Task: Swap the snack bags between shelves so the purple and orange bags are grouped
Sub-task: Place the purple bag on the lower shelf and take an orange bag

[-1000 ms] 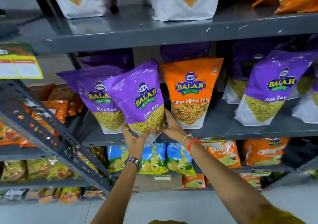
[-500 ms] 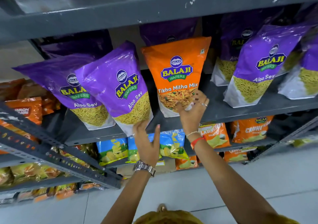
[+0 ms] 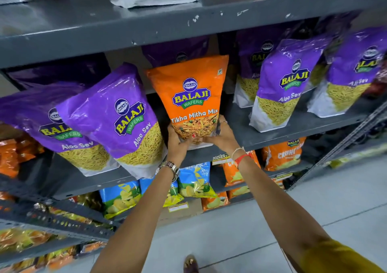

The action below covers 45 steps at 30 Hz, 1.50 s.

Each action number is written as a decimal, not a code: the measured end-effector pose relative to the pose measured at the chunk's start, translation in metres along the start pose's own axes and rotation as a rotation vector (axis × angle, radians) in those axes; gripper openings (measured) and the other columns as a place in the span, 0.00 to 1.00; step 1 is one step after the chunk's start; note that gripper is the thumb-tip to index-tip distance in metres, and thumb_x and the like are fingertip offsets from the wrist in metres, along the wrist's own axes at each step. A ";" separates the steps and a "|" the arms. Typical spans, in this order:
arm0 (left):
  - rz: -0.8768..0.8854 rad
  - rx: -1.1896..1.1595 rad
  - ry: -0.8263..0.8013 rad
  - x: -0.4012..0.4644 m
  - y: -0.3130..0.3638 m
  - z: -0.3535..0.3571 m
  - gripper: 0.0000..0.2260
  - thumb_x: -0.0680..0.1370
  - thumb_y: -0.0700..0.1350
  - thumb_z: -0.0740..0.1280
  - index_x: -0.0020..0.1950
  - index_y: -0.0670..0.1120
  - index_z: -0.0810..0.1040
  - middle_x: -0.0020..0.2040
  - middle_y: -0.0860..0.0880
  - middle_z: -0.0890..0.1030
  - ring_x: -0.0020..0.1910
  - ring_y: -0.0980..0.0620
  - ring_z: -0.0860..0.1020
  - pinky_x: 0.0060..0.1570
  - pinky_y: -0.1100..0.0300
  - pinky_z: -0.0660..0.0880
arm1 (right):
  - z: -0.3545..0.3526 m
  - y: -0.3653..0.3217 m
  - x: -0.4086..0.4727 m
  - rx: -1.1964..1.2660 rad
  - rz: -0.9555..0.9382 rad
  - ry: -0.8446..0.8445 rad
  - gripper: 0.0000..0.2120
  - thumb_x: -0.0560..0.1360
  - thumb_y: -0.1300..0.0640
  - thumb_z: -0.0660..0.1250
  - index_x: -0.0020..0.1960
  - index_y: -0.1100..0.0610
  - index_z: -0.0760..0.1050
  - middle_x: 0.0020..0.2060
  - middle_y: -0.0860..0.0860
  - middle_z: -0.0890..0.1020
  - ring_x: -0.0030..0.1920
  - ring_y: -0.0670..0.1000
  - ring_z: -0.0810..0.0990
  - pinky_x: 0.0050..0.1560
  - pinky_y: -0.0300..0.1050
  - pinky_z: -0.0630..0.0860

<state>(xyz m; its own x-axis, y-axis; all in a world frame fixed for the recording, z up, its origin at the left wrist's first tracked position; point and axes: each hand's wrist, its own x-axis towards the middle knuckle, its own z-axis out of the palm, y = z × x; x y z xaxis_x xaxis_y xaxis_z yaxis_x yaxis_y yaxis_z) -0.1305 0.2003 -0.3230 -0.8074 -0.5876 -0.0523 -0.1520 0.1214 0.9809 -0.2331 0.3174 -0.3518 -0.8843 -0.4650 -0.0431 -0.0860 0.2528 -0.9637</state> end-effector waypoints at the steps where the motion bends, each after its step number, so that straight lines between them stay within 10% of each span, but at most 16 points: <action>1: -0.006 0.021 0.010 -0.002 0.001 -0.001 0.29 0.73 0.34 0.66 0.70 0.40 0.57 0.66 0.39 0.71 0.62 0.48 0.70 0.57 0.59 0.68 | -0.002 -0.001 -0.003 0.001 -0.001 0.010 0.41 0.58 0.59 0.81 0.66 0.55 0.65 0.61 0.56 0.77 0.63 0.55 0.75 0.64 0.54 0.73; 8: 0.038 0.040 0.071 -0.032 0.003 -0.005 0.24 0.71 0.33 0.68 0.65 0.38 0.67 0.61 0.40 0.76 0.58 0.47 0.73 0.56 0.57 0.70 | -0.012 -0.004 -0.043 -0.005 -0.045 0.034 0.37 0.59 0.64 0.80 0.63 0.60 0.68 0.54 0.53 0.78 0.57 0.51 0.76 0.49 0.30 0.73; 12: 0.064 -0.012 0.104 -0.068 0.004 -0.012 0.22 0.70 0.33 0.69 0.62 0.39 0.70 0.57 0.41 0.78 0.54 0.49 0.74 0.55 0.52 0.75 | -0.021 -0.011 -0.079 -0.015 -0.094 0.006 0.38 0.57 0.60 0.82 0.63 0.60 0.69 0.55 0.55 0.80 0.57 0.52 0.77 0.58 0.48 0.76; 20: 0.193 -0.037 0.307 -0.132 0.041 -0.058 0.22 0.69 0.38 0.71 0.62 0.41 0.71 0.48 0.46 0.78 0.45 0.53 0.75 0.36 0.74 0.72 | -0.018 -0.077 -0.140 -0.006 -0.271 -0.054 0.39 0.53 0.44 0.80 0.61 0.48 0.72 0.54 0.46 0.82 0.57 0.45 0.78 0.56 0.56 0.79; 29: 0.481 -0.115 0.453 -0.162 0.129 -0.143 0.11 0.72 0.37 0.68 0.46 0.52 0.75 0.34 0.61 0.81 0.33 0.66 0.76 0.36 0.68 0.74 | 0.009 -0.198 -0.159 0.051 -0.528 -0.101 0.33 0.56 0.46 0.81 0.58 0.47 0.74 0.51 0.38 0.82 0.54 0.35 0.78 0.55 0.35 0.76; 36: 0.648 -0.244 0.425 -0.153 0.208 -0.215 0.08 0.70 0.41 0.70 0.47 0.50 0.79 0.42 0.56 0.85 0.46 0.54 0.81 0.49 0.53 0.78 | 0.052 -0.290 -0.144 0.078 -0.690 -0.010 0.41 0.50 0.31 0.76 0.60 0.42 0.74 0.54 0.43 0.83 0.56 0.45 0.80 0.57 0.52 0.79; 45: 0.742 -0.233 0.494 -0.108 0.287 -0.279 0.06 0.73 0.41 0.67 0.48 0.45 0.80 0.36 0.57 0.85 0.38 0.60 0.82 0.36 0.68 0.77 | 0.098 -0.391 -0.107 0.114 -0.711 0.008 0.39 0.50 0.31 0.75 0.57 0.47 0.76 0.53 0.43 0.82 0.56 0.47 0.79 0.58 0.53 0.78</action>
<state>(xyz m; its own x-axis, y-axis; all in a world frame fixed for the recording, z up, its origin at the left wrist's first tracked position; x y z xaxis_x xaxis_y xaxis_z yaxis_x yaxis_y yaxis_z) 0.0717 0.0756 0.0164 -0.3091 -0.7048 0.6385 0.4694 0.4708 0.7470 -0.0599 0.1852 0.0038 -0.6351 -0.4778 0.6069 -0.5944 -0.1993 -0.7790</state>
